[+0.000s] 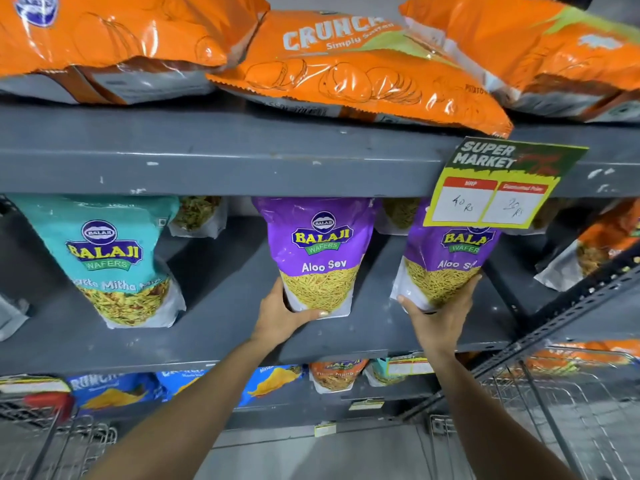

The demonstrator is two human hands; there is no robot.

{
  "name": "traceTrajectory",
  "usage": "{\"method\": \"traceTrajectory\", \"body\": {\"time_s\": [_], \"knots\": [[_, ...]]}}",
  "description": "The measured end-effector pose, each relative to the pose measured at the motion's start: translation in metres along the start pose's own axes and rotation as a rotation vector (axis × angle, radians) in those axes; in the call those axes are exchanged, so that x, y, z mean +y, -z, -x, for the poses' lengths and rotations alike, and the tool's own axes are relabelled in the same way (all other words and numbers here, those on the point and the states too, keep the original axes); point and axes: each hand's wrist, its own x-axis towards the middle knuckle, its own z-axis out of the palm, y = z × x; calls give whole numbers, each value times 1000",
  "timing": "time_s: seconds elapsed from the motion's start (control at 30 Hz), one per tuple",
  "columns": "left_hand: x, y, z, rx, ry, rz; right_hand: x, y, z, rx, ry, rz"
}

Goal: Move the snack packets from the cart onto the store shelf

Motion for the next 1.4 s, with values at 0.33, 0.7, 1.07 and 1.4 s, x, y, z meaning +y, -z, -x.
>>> {"method": "traceTrajectory", "body": {"time_s": [0.33,0.7,1.07,1.4], "knots": [[-17,28,8,32,40,33,10,-4,0,4,9,0],[-20,32,5,-6,48,94,10,-6,0,19,7,4],[-19,32,6,-10,56,96,12,-4,-1,9,20,5],[-16,34,7,-39,36,112,3,2,2,-27,4,2]]}}
